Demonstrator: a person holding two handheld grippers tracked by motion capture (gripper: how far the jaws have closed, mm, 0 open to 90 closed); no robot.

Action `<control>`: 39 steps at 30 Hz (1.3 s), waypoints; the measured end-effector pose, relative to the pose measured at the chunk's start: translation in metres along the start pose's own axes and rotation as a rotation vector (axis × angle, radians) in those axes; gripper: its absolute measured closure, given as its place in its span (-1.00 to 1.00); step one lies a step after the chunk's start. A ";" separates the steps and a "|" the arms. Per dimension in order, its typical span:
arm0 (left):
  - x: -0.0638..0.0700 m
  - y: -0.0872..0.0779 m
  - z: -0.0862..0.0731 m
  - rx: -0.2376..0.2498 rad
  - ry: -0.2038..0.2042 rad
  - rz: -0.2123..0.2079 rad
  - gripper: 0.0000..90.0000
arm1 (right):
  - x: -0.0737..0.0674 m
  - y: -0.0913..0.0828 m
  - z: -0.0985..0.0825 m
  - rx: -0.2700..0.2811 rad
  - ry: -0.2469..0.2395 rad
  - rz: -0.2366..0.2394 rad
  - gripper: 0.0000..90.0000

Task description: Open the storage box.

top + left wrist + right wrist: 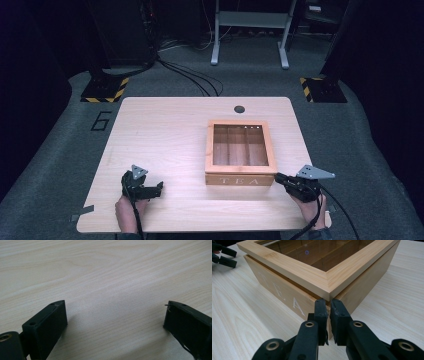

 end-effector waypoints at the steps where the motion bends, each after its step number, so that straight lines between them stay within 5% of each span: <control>1: 0.000 0.000 0.000 0.000 0.000 0.000 -0.90 | 0.000 -0.001 0.001 0.007 0.000 0.000 0.85; 39: 0.000 0.000 0.000 0.000 0.000 0.000 -0.90 | 0.004 0.000 0.043 0.091 -0.035 -0.001 0.86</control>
Point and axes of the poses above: each handheld gripper's, and its own axes: y roughly forward along the jaws, z roughly out of its top, x roughly to its right, the point moved 3 cm from there along y, roughly forward along the jaws, and after that the axes turned 1 degree about y, right-handed, at the moved point
